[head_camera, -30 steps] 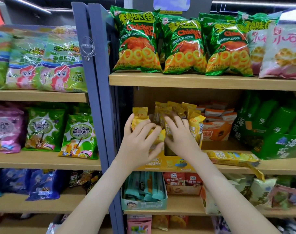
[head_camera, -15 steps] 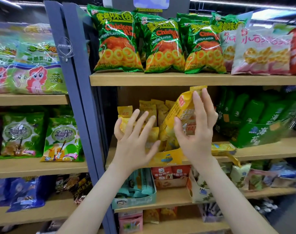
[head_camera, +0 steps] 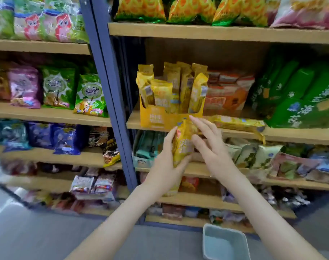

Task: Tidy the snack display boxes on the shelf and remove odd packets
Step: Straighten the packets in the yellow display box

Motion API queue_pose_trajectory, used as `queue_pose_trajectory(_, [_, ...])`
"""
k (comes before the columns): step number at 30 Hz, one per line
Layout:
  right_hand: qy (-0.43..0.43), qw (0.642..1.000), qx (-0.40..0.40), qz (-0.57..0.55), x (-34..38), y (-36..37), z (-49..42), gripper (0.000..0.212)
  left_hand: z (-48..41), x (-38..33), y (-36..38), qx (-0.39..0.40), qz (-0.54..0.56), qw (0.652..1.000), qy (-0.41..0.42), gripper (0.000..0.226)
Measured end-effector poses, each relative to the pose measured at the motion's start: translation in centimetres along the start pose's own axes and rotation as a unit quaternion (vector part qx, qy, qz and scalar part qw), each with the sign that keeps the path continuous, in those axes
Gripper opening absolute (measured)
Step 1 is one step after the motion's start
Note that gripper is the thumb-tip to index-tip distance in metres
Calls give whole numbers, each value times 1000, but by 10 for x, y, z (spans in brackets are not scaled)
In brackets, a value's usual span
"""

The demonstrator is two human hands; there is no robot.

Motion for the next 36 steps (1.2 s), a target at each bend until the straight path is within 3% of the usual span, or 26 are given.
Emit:
queue_pose_trajectory(5, [179, 968, 160, -80, -46, 42, 48, 17, 76, 57, 16, 88, -1, 986, -141, 75])
queue_pose_trajectory(10, [254, 954, 137, -79, -61, 69, 82, 21, 125, 82, 10, 133, 20, 968, -214, 76])
queue_pose_trajectory(15, [333, 922, 169, -98, -73, 104, 104, 21, 150, 95, -6, 166, 52, 948, -266, 69])
queue_pose_trajectory(20, [405, 891, 150, -143, -82, 133, 128, 21, 170, 117, -14, 182, 105, 917, -339, 59])
queue_pose_trajectory(22, [434, 874, 144, -163, -85, 140, 138, 20, 172, 123, -14, 184, 69, 916, -349, 50])
queue_pose_trajectory(24, [460, 853, 131, -208, -87, 145, 144, 20, 167, 122, -11, 185, -46, 931, -311, 48])
queue_pose_trajectory(26, [467, 840, 114, -252, -84, 146, 143, 19, 160, 117, -5, 164, -131, 939, -272, 60])
queue_pose_trajectory(28, [449, 846, 99, -271, -79, 143, 137, 15, 155, 112, -1, 128, -137, 948, -258, 60])
queue_pose_trajectory(32, [343, 881, 181, -272, -67, 132, 127, 16, 147, 117, -6, 88, -50, 949, -299, 43])
queue_pose_trajectory(34, [305, 901, 227, -208, -66, 126, 127, 11, 144, 119, -8, 107, 16, 940, -324, 38])
queue_pose_trajectory(36, [290, 918, 224, -150, -65, 119, 124, 7, 146, 120, -7, 142, 81, 921, -354, 31])
Point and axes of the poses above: each hand's wrist, its own z-axis away from the middle knuckle, its own y-axis out of the palm, x = y × z, the point moved 6 cm from there along -z, towards the middle knuckle, and after that the axes turned 9 degrees about z, right-handed, at the moved point
